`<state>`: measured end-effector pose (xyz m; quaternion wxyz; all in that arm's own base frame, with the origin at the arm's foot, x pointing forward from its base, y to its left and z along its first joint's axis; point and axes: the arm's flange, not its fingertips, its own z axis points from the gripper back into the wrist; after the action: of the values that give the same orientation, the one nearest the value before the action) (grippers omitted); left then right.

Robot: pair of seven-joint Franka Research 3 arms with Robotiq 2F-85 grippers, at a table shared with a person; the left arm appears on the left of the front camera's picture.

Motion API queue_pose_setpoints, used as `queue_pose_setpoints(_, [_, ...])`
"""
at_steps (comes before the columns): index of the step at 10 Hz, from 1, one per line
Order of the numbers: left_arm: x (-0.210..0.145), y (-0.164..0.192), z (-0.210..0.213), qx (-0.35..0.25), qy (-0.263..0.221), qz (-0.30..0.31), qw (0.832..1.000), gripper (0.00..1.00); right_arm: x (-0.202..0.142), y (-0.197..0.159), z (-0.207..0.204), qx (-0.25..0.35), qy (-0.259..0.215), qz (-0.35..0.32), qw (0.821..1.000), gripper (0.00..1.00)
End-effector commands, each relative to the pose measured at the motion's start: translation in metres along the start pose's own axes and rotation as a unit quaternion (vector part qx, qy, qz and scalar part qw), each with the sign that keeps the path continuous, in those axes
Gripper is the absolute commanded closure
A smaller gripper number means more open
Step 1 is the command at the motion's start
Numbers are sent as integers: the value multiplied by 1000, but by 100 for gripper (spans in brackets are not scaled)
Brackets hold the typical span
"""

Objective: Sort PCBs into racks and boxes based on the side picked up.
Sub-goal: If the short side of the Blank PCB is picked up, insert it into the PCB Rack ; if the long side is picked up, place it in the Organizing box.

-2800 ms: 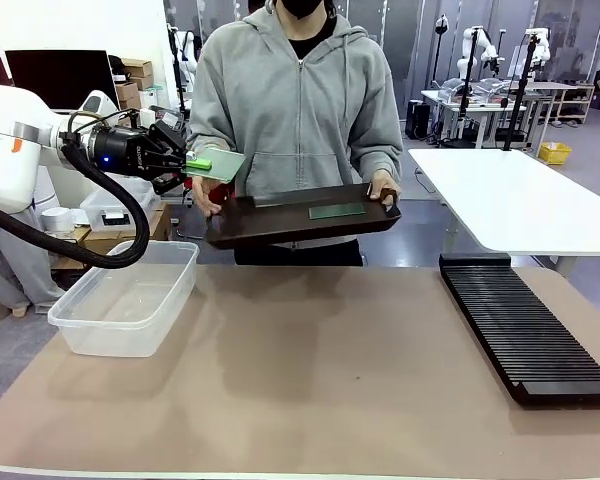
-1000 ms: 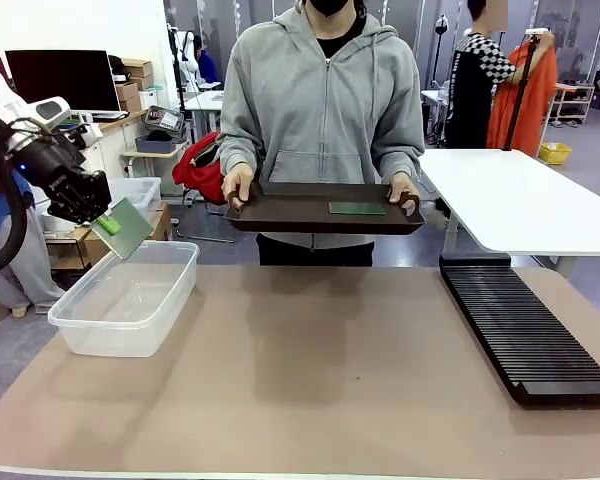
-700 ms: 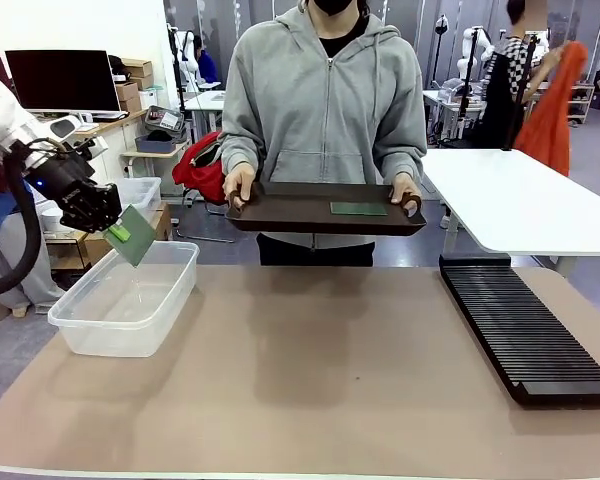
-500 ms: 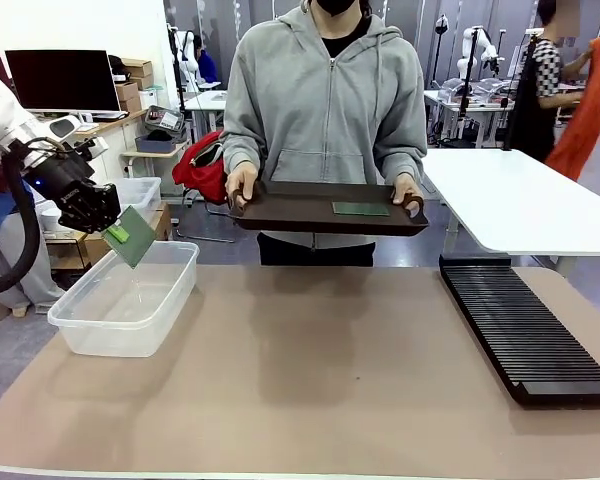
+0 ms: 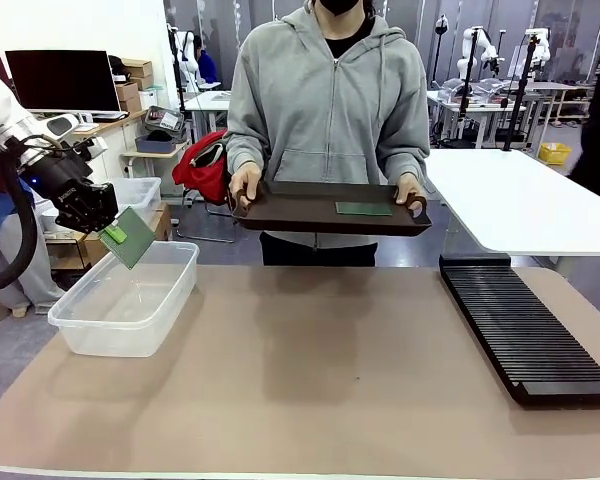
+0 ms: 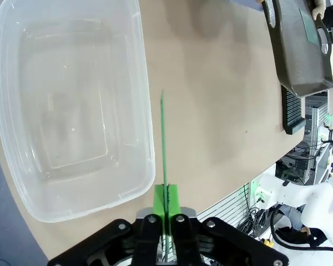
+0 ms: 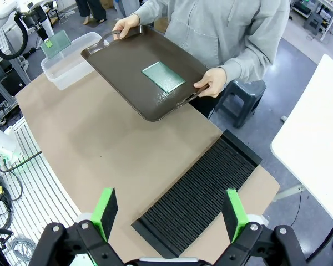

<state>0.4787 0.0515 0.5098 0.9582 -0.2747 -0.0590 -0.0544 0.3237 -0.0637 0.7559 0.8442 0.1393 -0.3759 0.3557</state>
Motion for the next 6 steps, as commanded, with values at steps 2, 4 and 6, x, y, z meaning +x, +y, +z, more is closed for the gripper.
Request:
queue_pose_setpoints(2, [7, -3, -20, 60, -25, 17, 998, 97, 0, 1, -1, 1, 0, 1, 1000, 0])
queue_pose_setpoints(4, [13, 2, -41, 118, -3, -9, 993, 97, 0, 1, -1, 1, 0, 1, 1000, 0])
queue_pose_setpoints(6, [19, 12, -61, 117, -2, -4, 993, 97, 0, 1, -1, 1, 0, 1, 1000, 0])
